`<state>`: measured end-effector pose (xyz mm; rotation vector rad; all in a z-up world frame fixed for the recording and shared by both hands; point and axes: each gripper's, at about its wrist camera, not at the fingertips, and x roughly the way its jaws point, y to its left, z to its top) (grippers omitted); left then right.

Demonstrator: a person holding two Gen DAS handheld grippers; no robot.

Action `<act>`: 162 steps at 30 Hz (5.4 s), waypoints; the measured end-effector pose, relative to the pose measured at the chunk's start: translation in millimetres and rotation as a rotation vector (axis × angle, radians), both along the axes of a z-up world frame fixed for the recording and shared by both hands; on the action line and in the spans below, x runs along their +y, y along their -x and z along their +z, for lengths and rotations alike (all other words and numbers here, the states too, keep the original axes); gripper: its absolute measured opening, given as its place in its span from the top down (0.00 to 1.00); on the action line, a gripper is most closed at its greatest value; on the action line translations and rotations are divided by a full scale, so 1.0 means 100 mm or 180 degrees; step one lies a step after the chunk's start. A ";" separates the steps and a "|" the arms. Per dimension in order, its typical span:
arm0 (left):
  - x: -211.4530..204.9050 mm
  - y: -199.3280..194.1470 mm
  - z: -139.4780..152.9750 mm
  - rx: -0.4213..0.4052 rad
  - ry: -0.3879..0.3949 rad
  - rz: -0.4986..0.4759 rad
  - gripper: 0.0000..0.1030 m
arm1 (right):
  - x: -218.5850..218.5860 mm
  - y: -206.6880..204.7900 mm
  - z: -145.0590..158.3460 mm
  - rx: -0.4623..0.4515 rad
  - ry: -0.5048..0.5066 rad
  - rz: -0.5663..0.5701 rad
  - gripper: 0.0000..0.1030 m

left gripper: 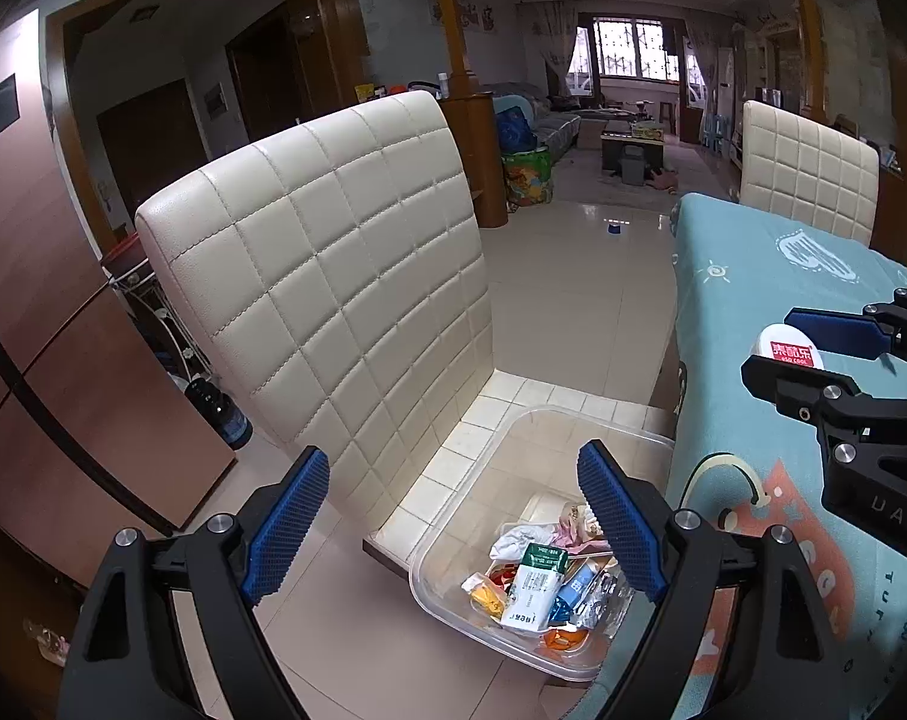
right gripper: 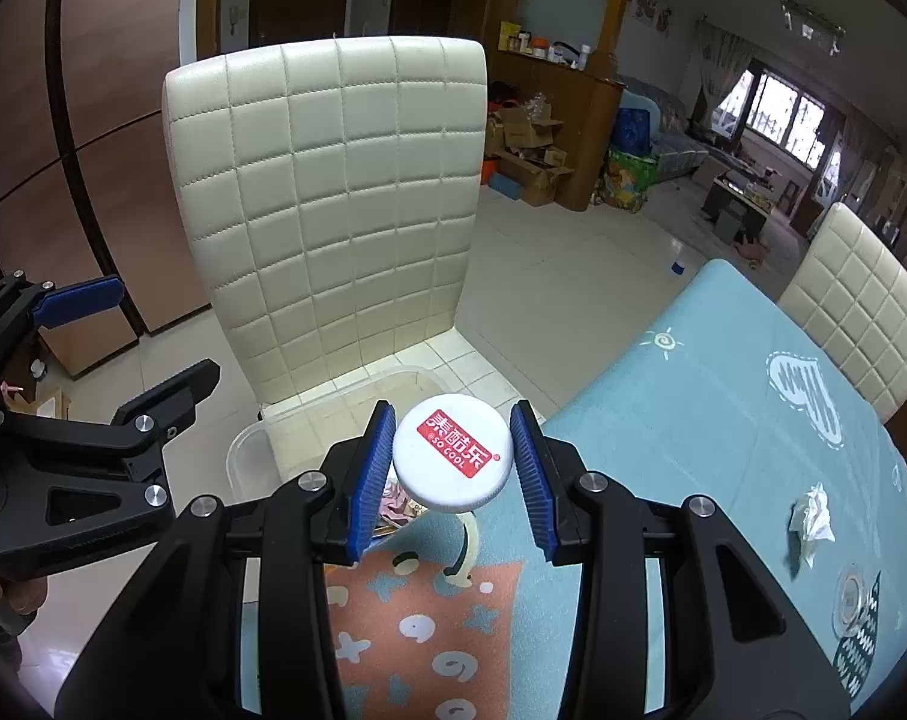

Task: Collect trash
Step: 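Lower the right gripper over the bin and release the white tub, then move both open grippers back over the table toward the tissue and clear lid, then grasp the crumpled white tissue with the left gripper while the right grasps the clear round lid, then carry the tissue over the bin and open the left gripper while the right holds the lid, then open the right gripper over the bin to drop the clear lid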

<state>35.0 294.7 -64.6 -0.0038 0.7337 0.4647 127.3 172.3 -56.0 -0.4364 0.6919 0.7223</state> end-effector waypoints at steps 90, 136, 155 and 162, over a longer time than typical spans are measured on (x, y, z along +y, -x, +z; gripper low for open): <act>-2.88 -2.19 -0.32 0.0687 0.0289 -0.1772 0.85 | -3.43 -1.39 -0.62 0.0315 0.0037 -0.1817 0.20; -0.62 -0.54 0.03 0.0111 0.0268 -0.0654 0.85 | -0.85 -0.25 -0.05 -0.0129 0.0162 -0.0502 0.19; -0.27 -0.54 -0.21 0.0294 0.0378 -0.0474 0.52 | -0.21 -0.26 -0.27 -0.0092 0.0225 -0.0207 0.19; -0.13 -0.50 -0.25 0.0228 0.0323 -0.0198 0.16 | -0.20 -0.31 -0.33 -0.0053 0.0239 -0.0227 0.19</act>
